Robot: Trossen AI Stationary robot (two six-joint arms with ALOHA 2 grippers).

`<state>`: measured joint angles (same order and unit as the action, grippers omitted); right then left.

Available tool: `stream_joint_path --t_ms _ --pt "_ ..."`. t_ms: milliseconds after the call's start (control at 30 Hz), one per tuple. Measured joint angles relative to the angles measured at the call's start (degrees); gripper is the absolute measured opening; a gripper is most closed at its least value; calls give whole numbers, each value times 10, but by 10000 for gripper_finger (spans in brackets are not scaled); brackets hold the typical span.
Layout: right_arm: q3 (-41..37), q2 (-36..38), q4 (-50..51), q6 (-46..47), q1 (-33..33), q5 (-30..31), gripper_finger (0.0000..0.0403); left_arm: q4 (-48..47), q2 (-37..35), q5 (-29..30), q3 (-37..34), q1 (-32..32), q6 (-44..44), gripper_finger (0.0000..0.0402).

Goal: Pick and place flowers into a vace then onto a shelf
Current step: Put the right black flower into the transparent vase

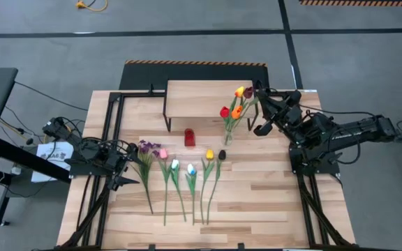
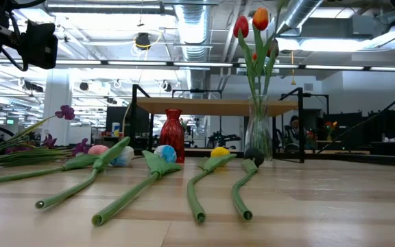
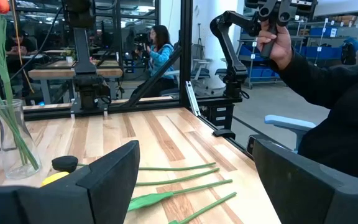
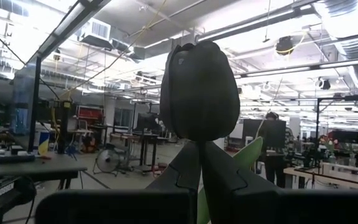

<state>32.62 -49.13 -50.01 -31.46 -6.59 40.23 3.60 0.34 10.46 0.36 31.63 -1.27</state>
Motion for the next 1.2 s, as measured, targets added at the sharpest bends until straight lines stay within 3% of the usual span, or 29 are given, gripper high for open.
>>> stream_joint_path --t_ms 1200 --pt "0 0 68 47 0 3 6 0 0 0 0 0 0 302"
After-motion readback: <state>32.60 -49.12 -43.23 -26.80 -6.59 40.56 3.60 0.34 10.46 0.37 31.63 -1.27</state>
